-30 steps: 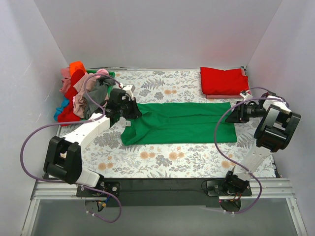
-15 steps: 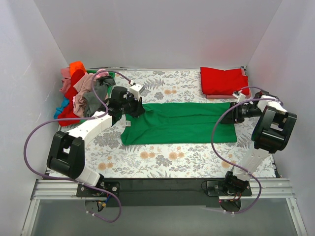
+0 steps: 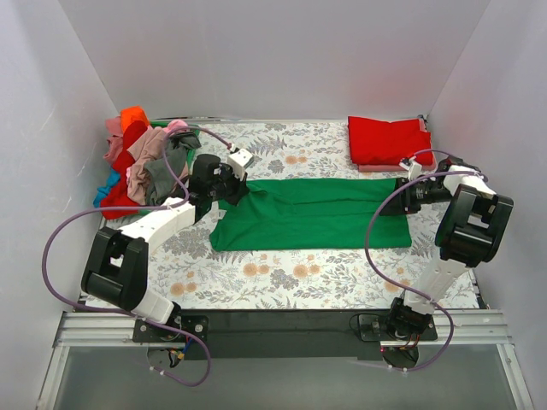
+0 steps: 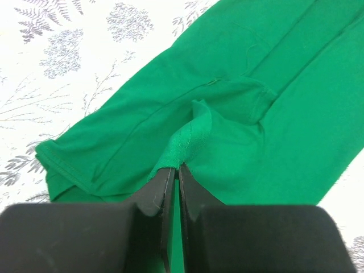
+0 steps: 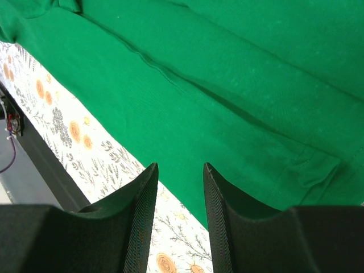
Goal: Fold and stack the t-shirts
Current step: Fold the tshirt
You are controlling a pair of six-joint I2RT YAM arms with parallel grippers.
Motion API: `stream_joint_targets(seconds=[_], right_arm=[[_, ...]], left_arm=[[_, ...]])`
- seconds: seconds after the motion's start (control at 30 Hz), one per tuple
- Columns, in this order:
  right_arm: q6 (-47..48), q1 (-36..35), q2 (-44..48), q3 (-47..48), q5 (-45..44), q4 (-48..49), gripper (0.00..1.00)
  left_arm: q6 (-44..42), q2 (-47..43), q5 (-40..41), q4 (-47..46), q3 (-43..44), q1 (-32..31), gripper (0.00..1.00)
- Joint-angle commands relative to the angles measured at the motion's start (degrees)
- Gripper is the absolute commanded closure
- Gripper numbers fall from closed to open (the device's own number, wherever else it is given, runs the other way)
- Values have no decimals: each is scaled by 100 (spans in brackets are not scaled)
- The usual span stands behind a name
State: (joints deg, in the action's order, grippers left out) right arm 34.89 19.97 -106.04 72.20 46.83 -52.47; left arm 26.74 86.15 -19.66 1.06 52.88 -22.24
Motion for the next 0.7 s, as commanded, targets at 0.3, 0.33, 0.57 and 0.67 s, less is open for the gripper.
stream_joint_targets(seconds=[0.3, 0.33, 0.57, 0.67], right_arm=[[1571, -1624, 400, 688, 177, -676, 45], [1947, -1828, 348, 820, 160, -834, 43], [4314, -3393, -249, 2066, 406, -923, 33], [4438, -3868, -924, 2831, 336, -906, 32]], left_arm=[[-653, -643, 287, -1073, -885, 44, 100], [-653, -626, 287, -1064, -876, 44, 100], [-740, -652, 156, -1073, -955, 36, 100], [-863, -705, 68, -1213, -1078, 44, 100]])
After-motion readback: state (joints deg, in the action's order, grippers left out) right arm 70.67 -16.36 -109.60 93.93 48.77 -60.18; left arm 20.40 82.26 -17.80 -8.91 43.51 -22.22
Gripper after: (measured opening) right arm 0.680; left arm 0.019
